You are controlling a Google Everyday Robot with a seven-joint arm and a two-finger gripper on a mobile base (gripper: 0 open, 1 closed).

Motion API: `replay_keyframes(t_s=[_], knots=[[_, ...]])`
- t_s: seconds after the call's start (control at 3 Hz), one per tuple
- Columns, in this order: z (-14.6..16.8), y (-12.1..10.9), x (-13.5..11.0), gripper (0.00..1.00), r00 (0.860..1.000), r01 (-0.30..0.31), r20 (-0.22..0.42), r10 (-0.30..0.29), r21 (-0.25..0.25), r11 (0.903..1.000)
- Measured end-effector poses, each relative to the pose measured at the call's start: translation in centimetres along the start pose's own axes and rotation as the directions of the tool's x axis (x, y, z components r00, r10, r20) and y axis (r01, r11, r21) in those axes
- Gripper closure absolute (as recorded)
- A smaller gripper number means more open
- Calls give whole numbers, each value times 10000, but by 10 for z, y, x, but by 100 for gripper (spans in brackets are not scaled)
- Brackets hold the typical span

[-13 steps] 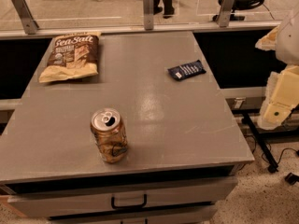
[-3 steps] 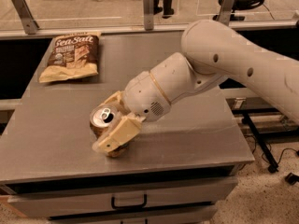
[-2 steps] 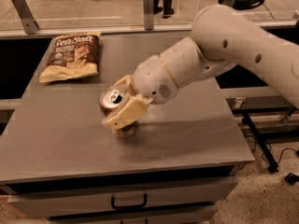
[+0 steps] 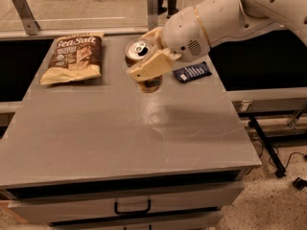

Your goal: Move orange can near brown chip bag

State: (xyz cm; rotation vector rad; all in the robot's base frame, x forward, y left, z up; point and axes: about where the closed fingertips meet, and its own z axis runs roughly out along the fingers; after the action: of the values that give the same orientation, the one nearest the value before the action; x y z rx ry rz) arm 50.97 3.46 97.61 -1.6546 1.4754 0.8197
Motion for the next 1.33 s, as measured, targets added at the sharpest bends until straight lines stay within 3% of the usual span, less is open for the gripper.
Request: replay_keyframes(t_s=[0.33, 0.67, 1.33], knots=[[1, 0, -1, 100, 10000, 10, 6, -10, -16, 10000], [2, -13, 2, 100, 9999, 141, 79, -144, 286, 9995], [13, -118, 20, 100, 9959, 350, 774, -459, 1366, 9900]])
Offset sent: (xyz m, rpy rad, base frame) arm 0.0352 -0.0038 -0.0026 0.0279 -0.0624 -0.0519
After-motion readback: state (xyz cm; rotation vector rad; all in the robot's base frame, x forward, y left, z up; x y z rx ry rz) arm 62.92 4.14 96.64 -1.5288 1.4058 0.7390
